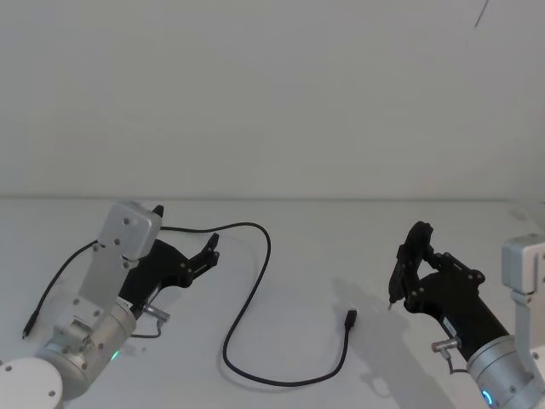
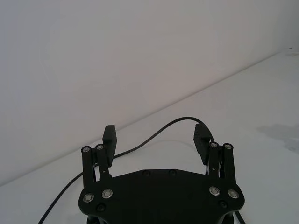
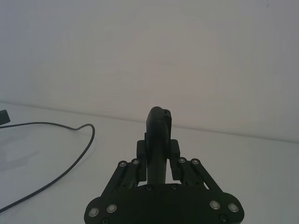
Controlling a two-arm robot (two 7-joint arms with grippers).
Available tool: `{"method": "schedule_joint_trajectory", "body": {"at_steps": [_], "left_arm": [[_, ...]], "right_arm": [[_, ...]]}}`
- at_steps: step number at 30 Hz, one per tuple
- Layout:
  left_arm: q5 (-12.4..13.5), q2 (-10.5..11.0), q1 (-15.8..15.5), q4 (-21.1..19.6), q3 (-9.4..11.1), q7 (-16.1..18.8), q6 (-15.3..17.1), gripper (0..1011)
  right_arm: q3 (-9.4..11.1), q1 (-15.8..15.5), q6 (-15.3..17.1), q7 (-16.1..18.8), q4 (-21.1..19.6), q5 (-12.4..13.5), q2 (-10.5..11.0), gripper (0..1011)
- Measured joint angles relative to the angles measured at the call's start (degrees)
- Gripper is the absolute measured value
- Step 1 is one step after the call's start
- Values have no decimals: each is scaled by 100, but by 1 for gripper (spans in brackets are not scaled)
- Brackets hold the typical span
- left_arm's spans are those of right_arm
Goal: Pick up the data cable with the one hand.
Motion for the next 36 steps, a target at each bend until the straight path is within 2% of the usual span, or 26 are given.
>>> {"method": "schedule_joint_trajectory", "body": {"at_steps": [23,30,36], "left_arm": [[-6,13,-12,1,6,-72,7,1001],[-88,123,-36,-49,39,-383,56,1001],[-218,303,-32,-179,65,-769,171,1001]], "right_arm": [[0,0,0,0,0,0,0,279],[0,0,0,0,0,0,0,279],[0,0,0,0,0,0,0,279]]}}
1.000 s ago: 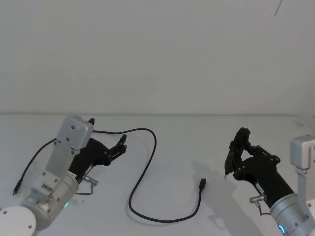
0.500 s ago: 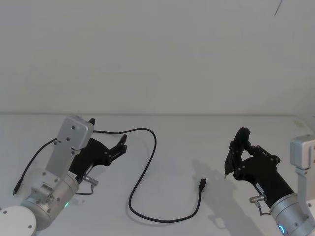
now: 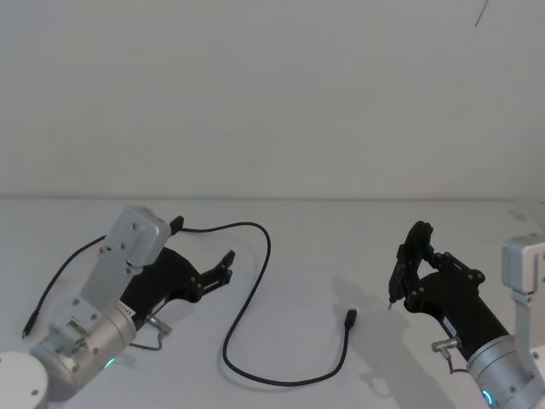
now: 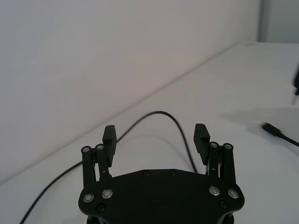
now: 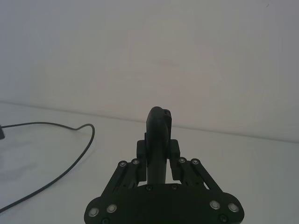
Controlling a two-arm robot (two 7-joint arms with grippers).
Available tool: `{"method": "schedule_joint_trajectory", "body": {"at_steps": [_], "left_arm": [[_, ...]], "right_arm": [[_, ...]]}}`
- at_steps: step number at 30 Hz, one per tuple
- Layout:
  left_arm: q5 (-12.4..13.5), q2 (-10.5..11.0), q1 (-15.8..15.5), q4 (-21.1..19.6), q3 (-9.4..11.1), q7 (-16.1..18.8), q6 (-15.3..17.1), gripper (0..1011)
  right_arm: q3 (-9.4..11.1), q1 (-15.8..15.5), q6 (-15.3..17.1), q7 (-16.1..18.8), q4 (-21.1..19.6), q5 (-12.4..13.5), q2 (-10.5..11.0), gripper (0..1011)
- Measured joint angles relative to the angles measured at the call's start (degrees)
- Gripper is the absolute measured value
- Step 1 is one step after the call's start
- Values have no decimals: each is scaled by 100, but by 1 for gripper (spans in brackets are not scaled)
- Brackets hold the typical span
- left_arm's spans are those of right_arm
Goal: Pick up the data cable with the one hand.
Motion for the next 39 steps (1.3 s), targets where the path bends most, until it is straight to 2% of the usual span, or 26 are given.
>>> {"method": "schedule_joint_trajectory", "body": {"at_steps": [8,10,11,13,19,25,32,39], "left_arm": [[-223,350,55,-280,8,-615,250,1001],[-311,525,88,-418,6,-859,365,1001],[-311,525,88,-418,6,-859,365,1001],[-400,710,116,-565,0,-1129,494,1001],[-533,1027,130,-797,5,-1589,706,1001],[-625,1308,41,-1007,97,-2093,919,1001],[-631,1421,-137,-1167,262,-2395,1139,1001],[-484,1379,-327,-1229,485,-2472,1346,1001]], "right_arm": [[0,0,0,0,0,0,0,279],[0,0,0,0,0,0,0,279],[0,0,0,0,0,0,0,279],[0,0,0,0,0,0,0,279],[0,0,0,0,0,0,0,279],[0,0,0,0,0,0,0,279],[0,0,0,0,0,0,0,279],[0,0,0,0,0,0,0,279]]}}
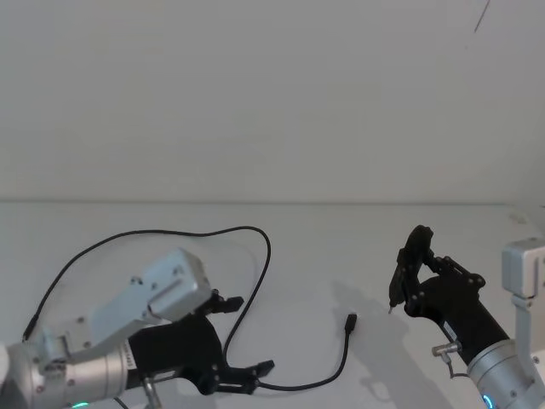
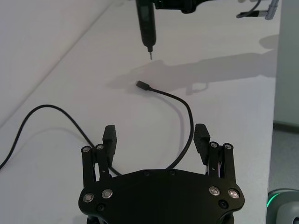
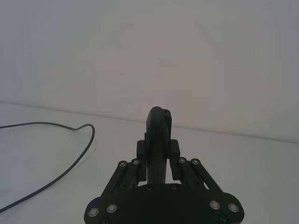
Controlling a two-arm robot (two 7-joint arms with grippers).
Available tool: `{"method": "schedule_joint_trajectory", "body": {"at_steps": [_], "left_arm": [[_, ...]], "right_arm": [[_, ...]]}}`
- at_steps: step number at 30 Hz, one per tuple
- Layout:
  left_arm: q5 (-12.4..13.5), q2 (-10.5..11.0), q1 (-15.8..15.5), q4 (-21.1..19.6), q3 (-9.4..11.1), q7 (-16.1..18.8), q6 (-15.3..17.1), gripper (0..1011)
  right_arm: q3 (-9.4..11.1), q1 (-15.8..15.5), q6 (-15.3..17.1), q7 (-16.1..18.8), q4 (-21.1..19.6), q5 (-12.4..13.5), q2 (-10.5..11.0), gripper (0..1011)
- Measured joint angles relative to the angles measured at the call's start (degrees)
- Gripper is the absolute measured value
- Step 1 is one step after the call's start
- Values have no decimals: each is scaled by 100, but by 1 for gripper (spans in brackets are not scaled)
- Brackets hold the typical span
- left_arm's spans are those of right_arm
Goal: Pick up the data cable with the one hand.
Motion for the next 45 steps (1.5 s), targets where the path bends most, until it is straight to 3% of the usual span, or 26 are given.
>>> {"method": "schedule_joint_trajectory", "body": {"at_steps": [10,20,32,41,45], "left_arm": [[238,-205,-138,65,277,81,330,1001],[409,-604,-226,327,552,217,726,1001],[571,-1002,-328,656,750,341,965,1001],[685,-1175,-373,816,819,432,1077,999],[717,-1225,-386,861,840,456,1106,929]], "right_arm": [[0,0,0,0,0,0,0,279],[0,0,0,0,0,0,0,279],[0,0,0,0,0,0,0,279],[0,0,0,0,0,0,0,279],[0,0,0,0,0,0,0,279]]}}
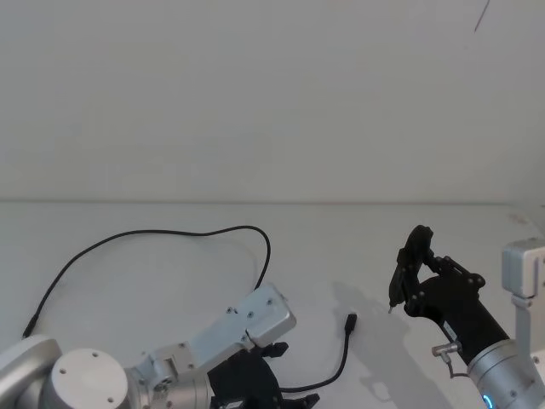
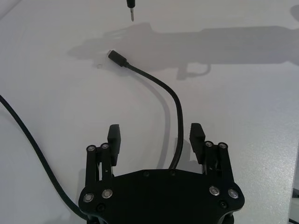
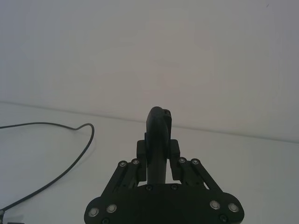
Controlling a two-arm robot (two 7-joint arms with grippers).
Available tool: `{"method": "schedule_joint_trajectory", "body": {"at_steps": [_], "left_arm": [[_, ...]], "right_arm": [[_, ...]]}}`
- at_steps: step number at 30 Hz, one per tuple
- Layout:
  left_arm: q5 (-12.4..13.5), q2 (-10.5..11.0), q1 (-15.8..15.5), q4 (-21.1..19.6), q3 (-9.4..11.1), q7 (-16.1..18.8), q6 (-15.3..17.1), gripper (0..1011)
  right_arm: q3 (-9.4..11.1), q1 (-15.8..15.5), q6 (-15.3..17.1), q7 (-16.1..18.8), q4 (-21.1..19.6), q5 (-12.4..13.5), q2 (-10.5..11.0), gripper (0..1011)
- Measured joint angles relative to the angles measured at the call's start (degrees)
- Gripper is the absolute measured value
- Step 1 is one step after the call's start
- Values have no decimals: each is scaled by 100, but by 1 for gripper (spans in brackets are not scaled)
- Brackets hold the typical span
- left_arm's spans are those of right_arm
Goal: Pick up the data cable with the one hand.
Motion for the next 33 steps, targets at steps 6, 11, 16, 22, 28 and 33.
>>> {"method": "schedule_joint_trajectory", "body": {"at_steps": [6,11,16,22,28,33], "left_arm": [[33,-55,-14,50,21,29,33,773],[52,-85,-22,75,31,41,47,599],[61,-103,-26,90,39,49,59,453],[71,-120,-28,104,45,56,68,230],[76,-128,-31,110,48,59,72,85],[79,-132,-33,114,51,62,75,56]], "right_arm": [[0,0,0,0,0,0,0,279],[0,0,0,0,0,0,0,279],[0,0,0,0,0,0,0,279],[0,0,0,0,0,0,0,279],[0,0,0,0,0,0,0,279],[0,0,0,0,0,0,0,279]]}}
